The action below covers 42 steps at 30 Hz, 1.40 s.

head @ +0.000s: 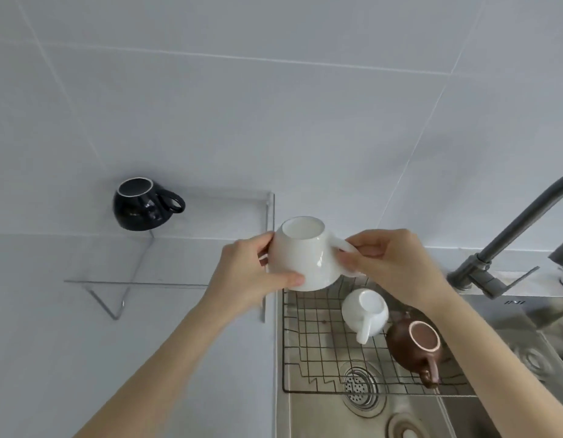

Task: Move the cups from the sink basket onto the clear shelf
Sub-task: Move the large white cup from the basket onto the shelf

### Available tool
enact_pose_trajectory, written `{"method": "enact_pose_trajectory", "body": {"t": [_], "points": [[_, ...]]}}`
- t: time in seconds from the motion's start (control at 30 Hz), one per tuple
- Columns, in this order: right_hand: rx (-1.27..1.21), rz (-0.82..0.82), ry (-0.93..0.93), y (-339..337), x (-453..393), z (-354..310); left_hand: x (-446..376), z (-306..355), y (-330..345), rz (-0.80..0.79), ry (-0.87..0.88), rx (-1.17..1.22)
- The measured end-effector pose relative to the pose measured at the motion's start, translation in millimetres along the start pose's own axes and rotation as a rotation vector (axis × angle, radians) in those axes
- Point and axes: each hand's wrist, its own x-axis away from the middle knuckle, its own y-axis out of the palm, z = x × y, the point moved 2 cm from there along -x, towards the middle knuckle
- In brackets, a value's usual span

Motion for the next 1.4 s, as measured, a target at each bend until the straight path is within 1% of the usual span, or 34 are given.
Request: {"method": "enact_pose_trajectory", "body": {"t": [0.07,0.2,0.3,0.37,0.47,0.57,0.7,1.0,1.17,1.27,1.33,1.4], "points": [[-0.039,-0.061,-0.072,25,-16,-27,8,-4,-34,0.115,0.015,-0.010],[-0.082,-0.220,-0.149,95,-52,-64,25,-30,-96,0.353,-0.026,-0.005],[-0.115,-0.289,-0.172,149,-72,-79,30,-57,-133,0.437,-0.078,-0.026],[-0.142,-0.303,-0.174,178,-81,-85,29,-75,-155,0.417,-0.091,-0.032],[-0.145,-0.287,-0.163,209,-85,-89,22,-102,-183,0.334,-0.128,-0.057],[-0.157,-0.255,-0.130,231,-84,-85,14,-119,-198,0.239,-0.151,-0.077],[-0.173,-0.216,-0.076,248,-85,-77,8,-133,-205,0.184,-0.173,-0.065],[-0.175,-0.188,-0.062,269,-86,-76,8,-159,-219,0.191,-0.147,-0.051],[-0.178,-0.202,-0.041,272,-81,-69,11,-160,-211,0.223,-0.156,-0.010],[-0.199,-0.205,-0.044,271,-80,-67,12,-157,-209,0.224,-0.152,-0.023],[-0.209,-0.229,-0.041,269,-81,-67,12,-155,-209,0.216,-0.168,-0.062],[-0.205,-0.291,-0.040,264,-81,-68,15,-146,-205,0.223,-0.188,-0.133]]}}
